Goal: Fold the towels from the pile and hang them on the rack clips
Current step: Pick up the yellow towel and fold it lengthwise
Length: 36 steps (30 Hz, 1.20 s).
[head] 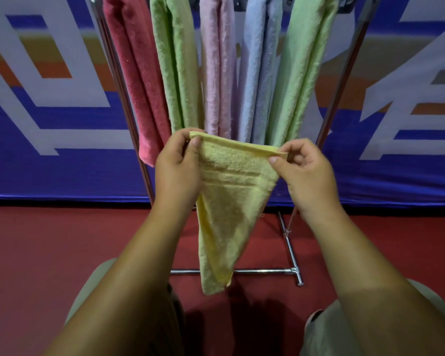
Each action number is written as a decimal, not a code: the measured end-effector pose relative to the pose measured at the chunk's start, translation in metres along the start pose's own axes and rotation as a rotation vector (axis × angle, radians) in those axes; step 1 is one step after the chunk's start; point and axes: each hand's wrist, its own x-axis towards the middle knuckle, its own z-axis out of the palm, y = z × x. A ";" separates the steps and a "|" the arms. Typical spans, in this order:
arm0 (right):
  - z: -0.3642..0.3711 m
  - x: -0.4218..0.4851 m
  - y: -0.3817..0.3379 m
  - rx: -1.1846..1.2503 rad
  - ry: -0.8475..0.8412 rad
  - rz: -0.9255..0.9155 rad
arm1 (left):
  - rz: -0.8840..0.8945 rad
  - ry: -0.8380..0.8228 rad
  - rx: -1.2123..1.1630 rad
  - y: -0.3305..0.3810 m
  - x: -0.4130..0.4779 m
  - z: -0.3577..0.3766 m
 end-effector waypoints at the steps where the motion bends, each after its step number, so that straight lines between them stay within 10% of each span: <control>1: 0.001 0.002 -0.006 0.031 0.006 -0.019 | 0.001 0.005 -0.010 0.004 0.003 -0.001; 36: -0.048 0.024 -0.151 0.157 0.014 0.142 | 0.009 -0.049 -0.223 0.140 0.023 -0.010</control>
